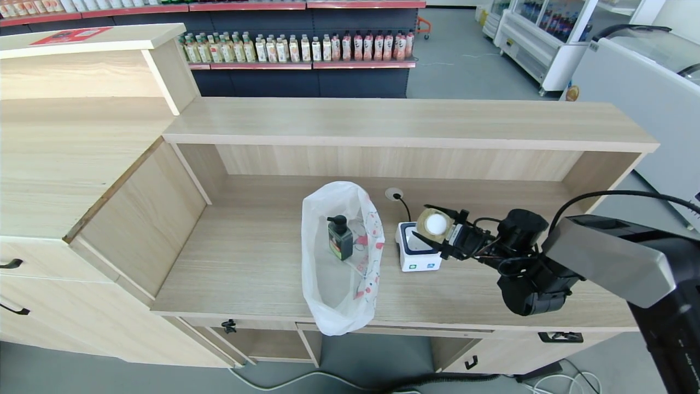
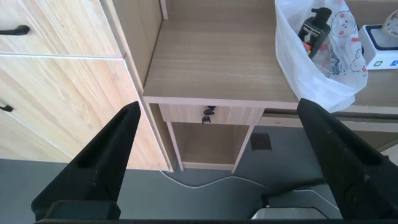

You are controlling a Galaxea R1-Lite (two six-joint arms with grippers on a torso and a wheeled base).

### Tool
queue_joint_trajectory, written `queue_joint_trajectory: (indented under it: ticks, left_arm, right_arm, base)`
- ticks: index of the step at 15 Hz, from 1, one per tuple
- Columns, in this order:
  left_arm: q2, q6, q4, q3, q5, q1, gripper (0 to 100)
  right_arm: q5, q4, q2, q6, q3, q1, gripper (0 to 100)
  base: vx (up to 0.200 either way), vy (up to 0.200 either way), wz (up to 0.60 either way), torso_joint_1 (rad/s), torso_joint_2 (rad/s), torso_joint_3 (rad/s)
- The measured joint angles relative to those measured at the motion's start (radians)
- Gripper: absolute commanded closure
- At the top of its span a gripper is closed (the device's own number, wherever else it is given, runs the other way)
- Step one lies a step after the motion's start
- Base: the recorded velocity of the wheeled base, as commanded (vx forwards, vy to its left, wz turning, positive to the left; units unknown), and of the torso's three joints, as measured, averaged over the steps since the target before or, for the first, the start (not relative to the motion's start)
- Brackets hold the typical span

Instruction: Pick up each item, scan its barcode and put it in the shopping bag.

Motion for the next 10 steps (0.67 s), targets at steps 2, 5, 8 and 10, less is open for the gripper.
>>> queue_joint_trajectory:
  ticks: [2,5,8,10]
  left_arm:
    - [0.000,0.000,0.000,0.000,0.000,0.000,0]
    - [0.000,-0.001,0.000,0.000,0.000,0.000,0]
    - [0.000,-0.001,0.000,0.000,0.000,0.000,0]
    - [0.000,-0.001,0.000,0.000,0.000,0.000,0]
  right_arm:
    - [0.001,-0.003,0.030,0.000,-0.034,0.006,100]
    - [0.001,-0.005,0.077,0.007,-0.104,0.024,100]
    - [0.001,-0.007,0.110,0.015,-0.142,0.032,100]
    - [0.001,-0.005,0.116,0.017,-0.147,0.033,100]
  base:
    - [0.000,0.000,0.00,0.000,0.00,0.000]
    - [0.000,0.000,0.00,0.000,0.00,0.000]
    - [0.000,0.000,0.00,0.000,0.00,0.000]
    - [0.000,0.000,0.00,0.000,0.00,0.000]
